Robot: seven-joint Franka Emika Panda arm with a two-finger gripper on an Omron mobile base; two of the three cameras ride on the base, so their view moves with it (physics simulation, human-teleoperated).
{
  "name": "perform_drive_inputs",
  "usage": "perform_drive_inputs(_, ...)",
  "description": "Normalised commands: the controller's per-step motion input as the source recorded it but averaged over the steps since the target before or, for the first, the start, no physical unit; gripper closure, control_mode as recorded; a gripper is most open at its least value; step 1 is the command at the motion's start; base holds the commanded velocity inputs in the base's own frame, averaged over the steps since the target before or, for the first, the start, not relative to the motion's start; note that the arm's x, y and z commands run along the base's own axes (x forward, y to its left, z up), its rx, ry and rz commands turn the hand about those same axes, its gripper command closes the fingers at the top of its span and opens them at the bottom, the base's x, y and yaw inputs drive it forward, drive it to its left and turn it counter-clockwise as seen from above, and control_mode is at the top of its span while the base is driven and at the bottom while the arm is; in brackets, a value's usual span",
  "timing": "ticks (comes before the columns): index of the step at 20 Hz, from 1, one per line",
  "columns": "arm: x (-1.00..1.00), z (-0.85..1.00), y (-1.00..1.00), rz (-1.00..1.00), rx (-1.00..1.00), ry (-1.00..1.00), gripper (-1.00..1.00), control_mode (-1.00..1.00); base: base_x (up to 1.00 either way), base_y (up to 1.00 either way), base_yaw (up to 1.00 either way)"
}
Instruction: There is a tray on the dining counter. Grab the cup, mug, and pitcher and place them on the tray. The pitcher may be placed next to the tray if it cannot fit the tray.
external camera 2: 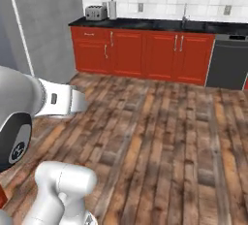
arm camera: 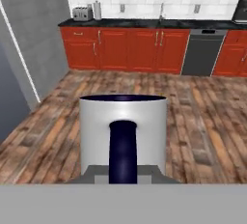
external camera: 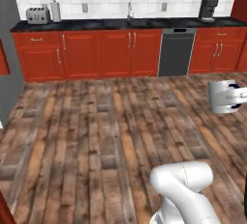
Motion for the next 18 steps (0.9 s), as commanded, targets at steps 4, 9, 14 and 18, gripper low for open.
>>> perform_drive_inputs(4,0.00,0.00,0.00,0.00,0.00,0.00,1.00,1.00,0.00,-0.35,-0.82)
perform_drive_inputs(9,0.00,0.00,0.00,0.00,0.00,0.00,1.00,1.00,0.23,-0.10,-0.73)
perform_drive_inputs(14,0.00,0.00,0.00,0.00,0.00,0.00,1.00,1.00,0.95,0.50,-0.28)
perform_drive_inputs(18,0.00,0.00,0.00,0.00,0.00,0.00,1.00,1.00,1.00,0.74,-0.13)
